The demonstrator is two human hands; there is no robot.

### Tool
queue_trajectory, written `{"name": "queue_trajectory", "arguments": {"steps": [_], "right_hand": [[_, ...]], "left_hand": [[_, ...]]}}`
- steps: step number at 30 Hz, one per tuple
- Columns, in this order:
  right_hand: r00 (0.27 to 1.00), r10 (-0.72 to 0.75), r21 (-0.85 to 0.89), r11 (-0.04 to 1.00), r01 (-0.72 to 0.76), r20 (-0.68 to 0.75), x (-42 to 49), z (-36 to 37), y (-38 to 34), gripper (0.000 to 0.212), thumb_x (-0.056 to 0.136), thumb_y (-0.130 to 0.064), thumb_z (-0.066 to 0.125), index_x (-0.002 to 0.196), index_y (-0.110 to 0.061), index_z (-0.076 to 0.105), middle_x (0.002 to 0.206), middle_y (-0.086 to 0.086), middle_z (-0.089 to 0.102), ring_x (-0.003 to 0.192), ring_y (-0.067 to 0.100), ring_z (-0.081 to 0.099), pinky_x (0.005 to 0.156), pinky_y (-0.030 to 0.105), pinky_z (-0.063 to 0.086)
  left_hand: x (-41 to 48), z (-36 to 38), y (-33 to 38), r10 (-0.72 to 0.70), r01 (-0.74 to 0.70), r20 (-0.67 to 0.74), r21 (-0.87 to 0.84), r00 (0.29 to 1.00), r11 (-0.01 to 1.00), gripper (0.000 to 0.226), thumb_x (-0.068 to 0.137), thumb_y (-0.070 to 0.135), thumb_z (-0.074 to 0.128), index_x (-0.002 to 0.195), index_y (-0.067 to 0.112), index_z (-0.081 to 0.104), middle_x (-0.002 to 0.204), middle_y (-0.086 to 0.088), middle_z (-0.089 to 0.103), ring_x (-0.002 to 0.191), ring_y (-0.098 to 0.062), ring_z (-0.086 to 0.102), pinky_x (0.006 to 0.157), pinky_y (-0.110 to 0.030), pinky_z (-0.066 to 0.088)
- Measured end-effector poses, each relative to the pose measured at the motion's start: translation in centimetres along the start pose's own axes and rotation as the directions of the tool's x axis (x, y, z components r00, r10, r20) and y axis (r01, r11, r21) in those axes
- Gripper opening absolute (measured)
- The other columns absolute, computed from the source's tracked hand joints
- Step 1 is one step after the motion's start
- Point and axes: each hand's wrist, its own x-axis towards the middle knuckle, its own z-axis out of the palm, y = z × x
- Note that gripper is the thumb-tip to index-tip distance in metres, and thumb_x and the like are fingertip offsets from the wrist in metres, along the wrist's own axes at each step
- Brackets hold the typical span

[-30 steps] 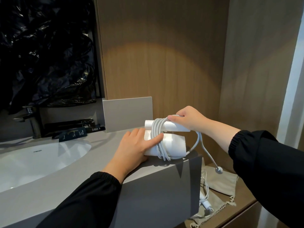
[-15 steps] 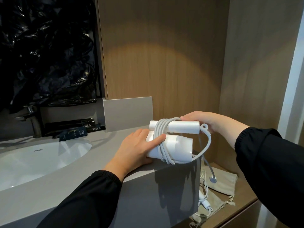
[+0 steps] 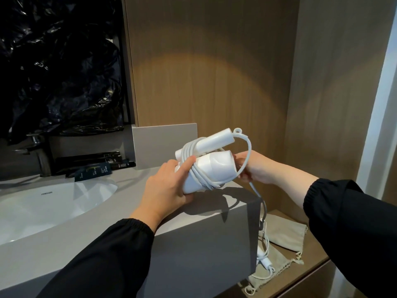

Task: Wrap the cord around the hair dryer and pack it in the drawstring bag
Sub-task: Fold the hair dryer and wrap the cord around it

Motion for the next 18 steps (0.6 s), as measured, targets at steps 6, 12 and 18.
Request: {"name": "queue_trajectory", "arguments": {"steps": [6, 12, 18], "right_hand": [[0.993, -0.064, -0.397, 0.918, 0.021, -0.095, -0.1, 2.4, 0.6, 0.016, 0.098, -0.014, 0.052, 0.088, -0.016, 0.064, 0.069, 0.005, 0.059, 0.058, 0.016, 0.051, 0.062, 0.025, 0.052], [0.988, -0.133, -0.731, 0.681, 0.03, -0.083, -1.1, 4.1, 0.7, 0.025, 0.101, -0.019, 0.045, 0.123, -0.014, 0.055, 0.094, -0.001, 0.058, 0.082, 0.011, 0.056, 0.089, 0.025, 0.049], [0.99, -0.13, -0.831, 0.556, 0.028, -0.054, -1.6, 5.2, 0.9, 0.027, 0.1, -0.022, 0.048, 0.124, -0.018, 0.058, 0.097, -0.002, 0.062, 0.083, 0.014, 0.062, 0.085, 0.026, 0.053]], "left_hand": [[0.0, 0.2, -0.2, -0.085, 0.087, 0.071, -0.019, 0.994, 0.996, 0.087, 0.062, 0.046, 0.073, 0.136, 0.033, 0.029, 0.094, -0.004, 0.055, 0.084, -0.027, 0.057, 0.052, -0.033, 0.047], [0.1, 0.3, -0.3, -0.138, 0.139, 0.09, -0.005, 0.986, 0.99, 0.088, 0.066, 0.05, 0.071, 0.14, 0.032, 0.028, 0.097, -0.002, 0.055, 0.085, -0.024, 0.056, 0.055, -0.032, 0.049], [-0.1, 0.2, 0.0, -0.113, 0.107, 0.09, 0.065, 0.99, 0.992, 0.095, 0.059, 0.045, 0.079, 0.139, 0.029, 0.029, 0.092, -0.005, 0.056, 0.078, -0.026, 0.058, 0.05, -0.024, 0.036]]}}
